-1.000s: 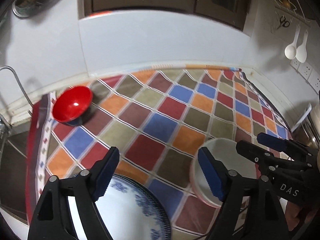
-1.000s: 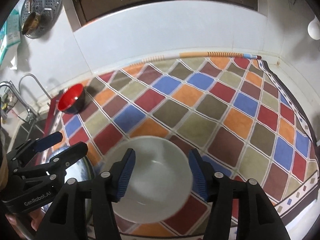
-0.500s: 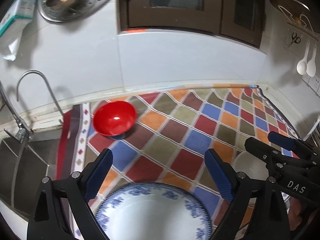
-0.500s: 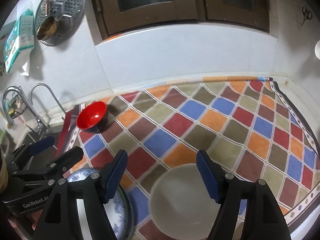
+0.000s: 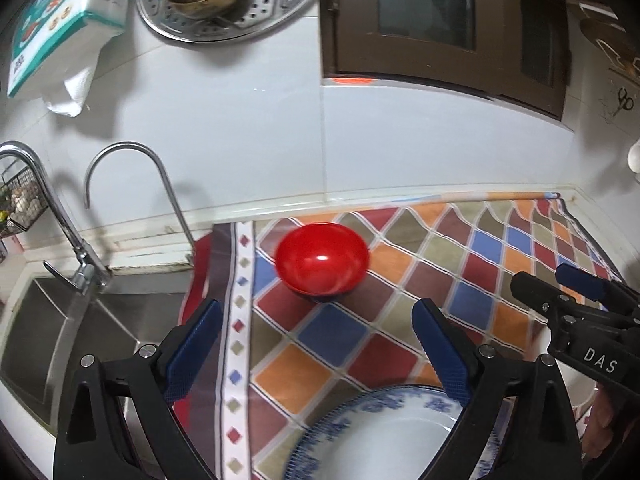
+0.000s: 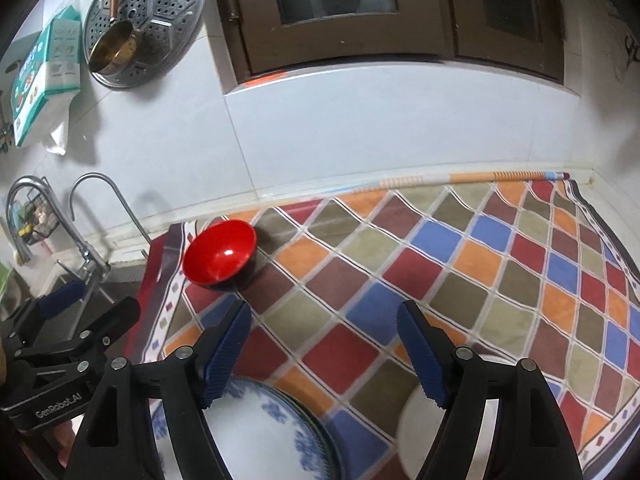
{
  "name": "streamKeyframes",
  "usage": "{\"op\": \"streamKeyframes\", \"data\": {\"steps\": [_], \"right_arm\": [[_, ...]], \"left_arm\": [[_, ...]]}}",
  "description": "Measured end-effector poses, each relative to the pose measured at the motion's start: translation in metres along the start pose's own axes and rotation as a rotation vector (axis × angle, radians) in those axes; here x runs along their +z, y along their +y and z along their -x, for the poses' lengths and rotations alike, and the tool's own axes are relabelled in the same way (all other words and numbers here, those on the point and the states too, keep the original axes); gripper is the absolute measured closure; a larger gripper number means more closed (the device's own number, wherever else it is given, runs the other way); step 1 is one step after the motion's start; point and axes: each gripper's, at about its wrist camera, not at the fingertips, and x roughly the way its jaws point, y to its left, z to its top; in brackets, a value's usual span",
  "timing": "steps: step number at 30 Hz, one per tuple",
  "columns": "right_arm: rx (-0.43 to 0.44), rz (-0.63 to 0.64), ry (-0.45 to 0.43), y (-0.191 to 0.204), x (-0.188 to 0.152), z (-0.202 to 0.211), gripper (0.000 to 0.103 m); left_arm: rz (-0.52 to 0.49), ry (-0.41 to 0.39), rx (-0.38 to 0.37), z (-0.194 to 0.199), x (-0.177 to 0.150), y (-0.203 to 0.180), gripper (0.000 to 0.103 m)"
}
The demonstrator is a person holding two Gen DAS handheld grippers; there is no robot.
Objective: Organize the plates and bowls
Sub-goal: 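Move both tools to the red bowl by the sink, then close both tools on the rim of the red bowl and lift it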
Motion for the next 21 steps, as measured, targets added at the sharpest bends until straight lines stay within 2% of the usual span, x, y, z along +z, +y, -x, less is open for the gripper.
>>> {"op": "streamKeyframes", "data": {"steps": [8,21], "right_arm": [[-0.006,0.022,-0.019,0.032,0.014,-0.023,0.027],[0.003,0.006,0.012,0.064,0.032,-0.082,0.027]], "left_arm": [[0.003,0.003,0.033,-0.022,0.009,0.033,0.006],[0.019,0.075,0.002,-0.093,0.015,0.065,0.007]]}}
